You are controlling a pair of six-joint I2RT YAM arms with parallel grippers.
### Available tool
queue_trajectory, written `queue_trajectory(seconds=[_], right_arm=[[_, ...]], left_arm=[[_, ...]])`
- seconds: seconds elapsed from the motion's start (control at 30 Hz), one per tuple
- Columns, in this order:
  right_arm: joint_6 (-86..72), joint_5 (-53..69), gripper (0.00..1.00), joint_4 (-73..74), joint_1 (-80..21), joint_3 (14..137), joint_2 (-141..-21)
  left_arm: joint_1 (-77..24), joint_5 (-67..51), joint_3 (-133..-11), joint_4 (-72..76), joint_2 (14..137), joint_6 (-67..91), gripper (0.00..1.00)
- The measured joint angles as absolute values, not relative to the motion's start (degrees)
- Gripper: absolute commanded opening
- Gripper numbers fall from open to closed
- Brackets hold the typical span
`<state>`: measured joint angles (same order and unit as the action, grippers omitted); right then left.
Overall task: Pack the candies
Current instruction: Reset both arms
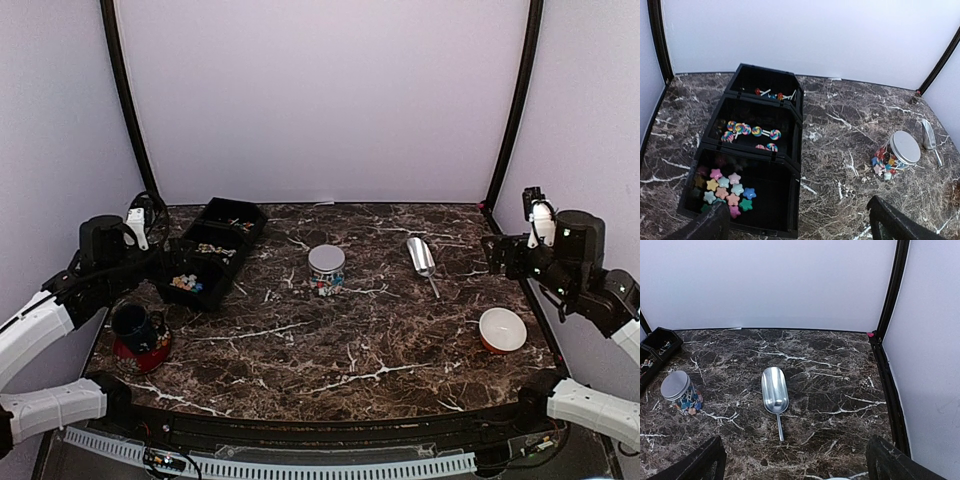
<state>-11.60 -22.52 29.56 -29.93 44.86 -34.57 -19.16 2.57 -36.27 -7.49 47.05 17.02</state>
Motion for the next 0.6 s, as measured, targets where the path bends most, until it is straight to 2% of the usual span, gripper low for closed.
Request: queue_trajectory(seconds=[0.43, 0.6], right_arm=[[-12.1, -23.5, 0.98, 32.3, -29.9, 41.5, -20.9], [-12.1, -23.4, 0.98, 32.2, -29.9, 41.3, -20.9]], left_arm=[[-19.2, 4.1, -31.9, -17.0, 26.2, 8.5, 0.99], [-19.2, 3.0, -30.6, -17.7, 22.3, 7.1, 0.99]])
